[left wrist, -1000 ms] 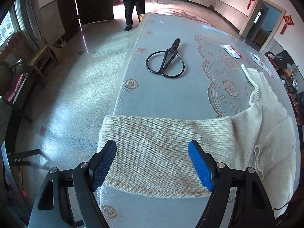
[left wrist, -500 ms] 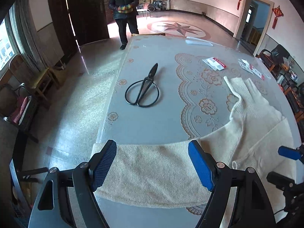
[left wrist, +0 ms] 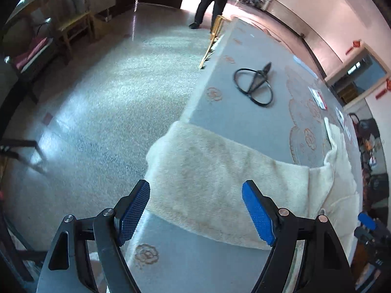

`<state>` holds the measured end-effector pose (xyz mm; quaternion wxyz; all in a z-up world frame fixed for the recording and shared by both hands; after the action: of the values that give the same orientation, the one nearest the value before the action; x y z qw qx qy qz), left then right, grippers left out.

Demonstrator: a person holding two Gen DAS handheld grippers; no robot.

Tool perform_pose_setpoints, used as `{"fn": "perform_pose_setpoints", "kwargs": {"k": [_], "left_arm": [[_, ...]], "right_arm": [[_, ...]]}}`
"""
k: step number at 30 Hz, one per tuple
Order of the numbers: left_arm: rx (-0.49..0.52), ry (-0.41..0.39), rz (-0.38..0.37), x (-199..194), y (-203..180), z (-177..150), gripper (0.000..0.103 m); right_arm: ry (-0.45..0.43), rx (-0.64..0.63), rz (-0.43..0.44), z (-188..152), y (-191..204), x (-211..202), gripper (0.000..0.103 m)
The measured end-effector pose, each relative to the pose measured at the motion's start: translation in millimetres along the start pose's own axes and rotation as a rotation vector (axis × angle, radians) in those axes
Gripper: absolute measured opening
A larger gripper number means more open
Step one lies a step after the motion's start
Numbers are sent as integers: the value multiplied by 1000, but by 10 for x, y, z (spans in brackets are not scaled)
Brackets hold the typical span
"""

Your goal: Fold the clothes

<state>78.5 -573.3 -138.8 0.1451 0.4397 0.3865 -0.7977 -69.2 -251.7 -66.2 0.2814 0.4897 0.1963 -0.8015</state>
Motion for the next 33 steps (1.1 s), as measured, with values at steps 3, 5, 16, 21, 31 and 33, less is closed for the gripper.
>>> {"fn": "perform_pose_setpoints", "kwargs": {"k": [3,5,16,21,31,33], "left_arm": [[-100,9,30,-58,505,40,79],[-198,40,-21,-23,830,23,79],[-800,250,-497,907,1610,-378,79],[-1010,169,-732,1121,1555,-329,79],[-1049,-2,-915,1091,1544,-100,11],[-1051,-56,-938,992,1547,-52,10]], "right_arm": [[9,-8,1,-4,41,36,68],[17,-10,-2,-8,64,62,68],[72,-39,-24,-38,217,196,68],[82,-21,-37,-32,178,220,68],[97,27,-50,-40,-16,273,68],[93,43,-45,-34,-59,266,68]]}}
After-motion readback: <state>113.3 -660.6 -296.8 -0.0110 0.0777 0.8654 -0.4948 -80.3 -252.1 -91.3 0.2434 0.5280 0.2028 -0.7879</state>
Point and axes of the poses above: each gripper's, at about its wrist camera, not at the fingertips, and x roughly the way its jaws point, y to its left, z to its top, the point moved 3 cm from there along x, roughly the way its jaws point, and after that the axes turned 10 degrees about -z, right-handed, at the moved point
